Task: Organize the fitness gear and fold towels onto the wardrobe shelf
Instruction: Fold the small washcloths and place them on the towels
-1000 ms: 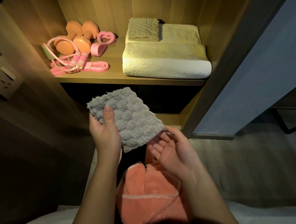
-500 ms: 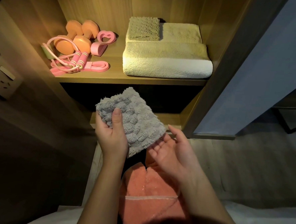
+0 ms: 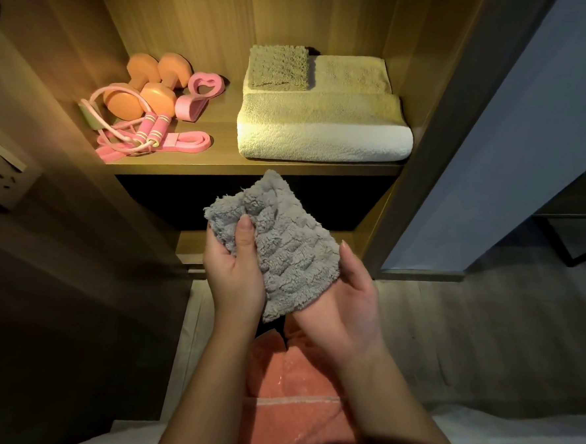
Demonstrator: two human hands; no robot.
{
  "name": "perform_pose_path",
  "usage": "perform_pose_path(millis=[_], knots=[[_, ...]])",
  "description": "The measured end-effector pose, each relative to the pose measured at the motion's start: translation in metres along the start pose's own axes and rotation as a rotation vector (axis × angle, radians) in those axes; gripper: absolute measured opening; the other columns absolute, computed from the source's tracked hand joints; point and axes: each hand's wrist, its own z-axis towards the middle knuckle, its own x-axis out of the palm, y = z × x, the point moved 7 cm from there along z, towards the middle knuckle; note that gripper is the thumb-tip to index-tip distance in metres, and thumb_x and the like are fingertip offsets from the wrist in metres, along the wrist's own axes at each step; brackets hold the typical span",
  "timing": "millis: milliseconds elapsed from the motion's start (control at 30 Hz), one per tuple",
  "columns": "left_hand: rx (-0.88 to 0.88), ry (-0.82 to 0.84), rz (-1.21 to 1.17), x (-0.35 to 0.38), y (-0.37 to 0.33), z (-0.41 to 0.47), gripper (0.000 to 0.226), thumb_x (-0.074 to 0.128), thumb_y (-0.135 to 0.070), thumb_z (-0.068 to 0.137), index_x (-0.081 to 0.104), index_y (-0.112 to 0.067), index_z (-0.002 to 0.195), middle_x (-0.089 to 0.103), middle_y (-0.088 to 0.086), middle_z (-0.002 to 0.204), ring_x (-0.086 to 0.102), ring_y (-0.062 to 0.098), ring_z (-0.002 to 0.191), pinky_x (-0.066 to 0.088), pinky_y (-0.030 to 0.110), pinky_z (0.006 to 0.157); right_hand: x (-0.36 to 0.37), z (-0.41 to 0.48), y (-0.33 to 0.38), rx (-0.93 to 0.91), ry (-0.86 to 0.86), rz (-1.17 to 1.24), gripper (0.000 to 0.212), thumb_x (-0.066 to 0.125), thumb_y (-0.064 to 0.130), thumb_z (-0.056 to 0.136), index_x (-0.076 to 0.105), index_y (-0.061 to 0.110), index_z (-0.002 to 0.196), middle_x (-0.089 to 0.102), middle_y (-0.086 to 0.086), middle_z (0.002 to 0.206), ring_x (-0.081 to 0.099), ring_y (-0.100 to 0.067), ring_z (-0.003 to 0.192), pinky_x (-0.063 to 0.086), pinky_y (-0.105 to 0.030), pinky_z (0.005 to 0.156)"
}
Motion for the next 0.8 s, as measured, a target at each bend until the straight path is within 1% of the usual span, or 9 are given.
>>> perform_pose_path(millis=[133, 233, 300, 400, 467, 533, 667, 733, 800], knots=[[0.011, 0.036, 0.006, 0.006, -0.005, -0.002, 0.017, 0.054, -0.036, 0.094, 0.053, -0.036, 0.111, 0.062, -0.019, 0.113, 0.06, -0.003, 0.108, 0.048, 0.026, 0.097, 0.004, 0.0, 0.004, 0.009, 0.058, 0.061, 0.072, 0.066, 0.027, 0.087, 0.035, -0.002, 0.146, 0.036, -0.024, 0.15, 0.037, -0.034, 0.139, 0.025, -0.046, 0.116], [-0.031, 0.008, 0.01, 0.003, -0.001, -0.003, 0.019, 0.054, -0.039, 0.091, 0.055, -0.035, 0.11, 0.068, -0.018, 0.104, 0.063, -0.001, 0.104, 0.053, 0.027, 0.09, 0.008, -0.001, 0.009, -0.039, 0.104, 0.088, 0.077, 0.07, 0.027, 0.084, 0.034, -0.001, 0.147, 0.037, -0.024, 0.15, 0.036, -0.036, 0.139, 0.023, -0.047, 0.116], [-0.07, -0.101, 0.006, -0.005, 0.003, -0.001, 0.014, 0.056, -0.035, 0.095, 0.056, -0.034, 0.109, 0.069, -0.018, 0.102, 0.065, 0.0, 0.101, 0.054, 0.025, 0.085, 0.01, -0.003, 0.014, -0.137, 0.122, 0.032, 0.074, 0.075, 0.026, 0.079, 0.044, 0.002, 0.142, 0.044, -0.021, 0.146, 0.042, -0.034, 0.136, 0.028, -0.047, 0.113], [-0.167, -0.211, -0.025, -0.008, 0.01, 0.003, 0.022, 0.052, -0.03, 0.099, 0.059, -0.021, 0.119, 0.067, -0.01, 0.11, 0.064, 0.002, 0.104, 0.053, 0.026, 0.089, 0.023, -0.005, 0.019, -0.289, 0.145, -0.075, 0.058, 0.076, 0.027, 0.076, 0.061, 0.006, 0.128, 0.057, -0.014, 0.137, 0.052, -0.028, 0.129, 0.035, -0.043, 0.108], [-0.216, -0.205, -0.022, -0.002, 0.013, 0.006, 0.031, 0.051, -0.031, 0.1, 0.057, -0.013, 0.125, 0.067, -0.005, 0.114, 0.063, 0.004, 0.107, 0.053, 0.026, 0.092, 0.027, -0.006, 0.022, -0.314, 0.143, -0.059, 0.065, 0.078, 0.026, 0.074, 0.057, 0.003, 0.132, 0.054, -0.016, 0.139, 0.051, -0.029, 0.129, 0.033, -0.044, 0.109], [-0.238, -0.183, -0.007, -0.001, 0.015, 0.009, 0.033, 0.052, -0.034, 0.099, 0.057, -0.015, 0.126, 0.066, -0.005, 0.115, 0.062, 0.008, 0.11, 0.052, 0.025, 0.091, 0.027, -0.006, 0.025, -0.296, 0.143, -0.043, 0.077, 0.075, 0.027, 0.077, 0.044, 0.001, 0.142, 0.046, -0.019, 0.145, 0.044, -0.032, 0.135, 0.027, -0.047, 0.114], [-0.31, -0.061, -0.015, 0.007, 0.025, 0.013, 0.028, 0.052, -0.035, 0.099, 0.056, -0.022, 0.124, 0.065, -0.001, 0.121, 0.062, 0.015, 0.114, 0.05, 0.043, 0.1, 0.007, -0.005, 0.032, -0.208, 0.079, -0.018, 0.07, 0.053, 0.035, 0.09, 0.031, 0.002, 0.148, 0.041, -0.02, 0.149, 0.04, -0.034, 0.138, 0.022, -0.047, 0.117], [-0.382, -0.021, -0.002, 0.007, 0.03, 0.018, 0.037, 0.05, -0.037, 0.099, 0.051, -0.02, 0.132, 0.062, 0.001, 0.127, 0.058, 0.018, 0.119, 0.047, 0.045, 0.102, -0.006, -0.004, 0.03, -0.126, 0.028, -0.002, 0.062, 0.05, 0.035, 0.094, 0.037, 0.002, 0.144, 0.045, -0.019, 0.146, 0.044, -0.032, 0.135, 0.03, -0.045, 0.115], [-0.427, 0.011, -0.005, 0.004, 0.031, 0.027, 0.039, 0.049, -0.038, 0.1, 0.048, -0.02, 0.134, 0.061, 0.002, 0.127, 0.058, 0.021, 0.119, 0.048, 0.045, 0.1, -0.031, -0.004, 0.031, -0.067, -0.156, -0.127, 0.042, 0.055, 0.03, 0.092, 0.057, 0.003, 0.125, 0.061, -0.017, 0.128, 0.061, -0.028, 0.118, 0.051, -0.041, 0.096]])
